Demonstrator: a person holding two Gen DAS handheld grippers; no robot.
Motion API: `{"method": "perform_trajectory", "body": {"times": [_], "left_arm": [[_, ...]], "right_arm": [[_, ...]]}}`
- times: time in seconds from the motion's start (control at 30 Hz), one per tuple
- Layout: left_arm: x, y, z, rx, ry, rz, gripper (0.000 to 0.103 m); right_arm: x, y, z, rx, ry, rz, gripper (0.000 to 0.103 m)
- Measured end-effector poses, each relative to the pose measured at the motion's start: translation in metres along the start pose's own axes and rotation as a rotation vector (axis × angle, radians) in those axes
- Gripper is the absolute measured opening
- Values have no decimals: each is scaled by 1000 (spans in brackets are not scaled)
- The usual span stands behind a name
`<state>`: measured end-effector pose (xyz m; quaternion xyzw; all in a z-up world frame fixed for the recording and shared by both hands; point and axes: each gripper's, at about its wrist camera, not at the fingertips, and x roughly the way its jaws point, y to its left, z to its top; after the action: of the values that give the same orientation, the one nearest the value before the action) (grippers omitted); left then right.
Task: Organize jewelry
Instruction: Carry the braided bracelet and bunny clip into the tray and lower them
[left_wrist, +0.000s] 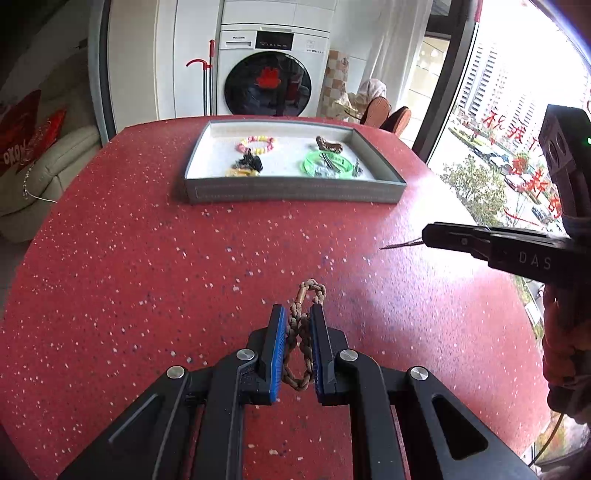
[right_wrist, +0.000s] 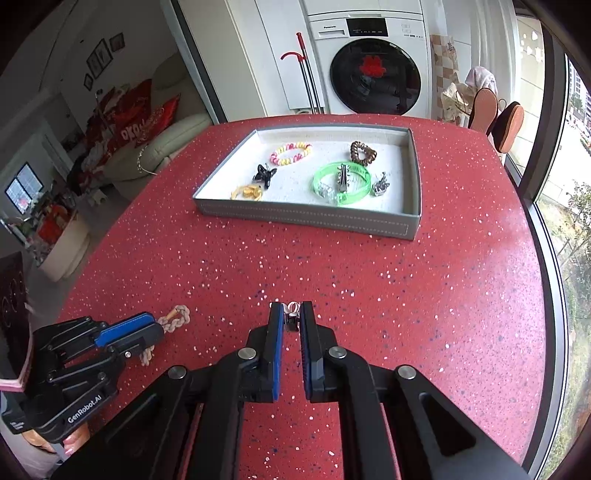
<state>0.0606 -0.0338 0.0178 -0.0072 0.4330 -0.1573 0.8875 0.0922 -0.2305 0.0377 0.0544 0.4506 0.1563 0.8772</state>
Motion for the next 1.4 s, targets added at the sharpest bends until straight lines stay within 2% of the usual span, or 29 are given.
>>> {"method": "perform_trajectory", "body": {"times": [0.57, 0.73, 1.13, 1.4], "left_arm": [[9, 17, 71, 7, -68, 42, 31], [20, 24, 96, -12, -79, 49, 31], [72, 32, 155, -17, -65, 85, 31], [112, 23, 177, 3, -43, 96, 31]], "right_arm": [[3, -11, 68, 24, -59, 23, 10], [12, -18, 88, 22, -64, 1, 10], [50, -66, 128, 93, -64, -76, 10], [80, -91, 145, 126, -59, -116, 10]]}}
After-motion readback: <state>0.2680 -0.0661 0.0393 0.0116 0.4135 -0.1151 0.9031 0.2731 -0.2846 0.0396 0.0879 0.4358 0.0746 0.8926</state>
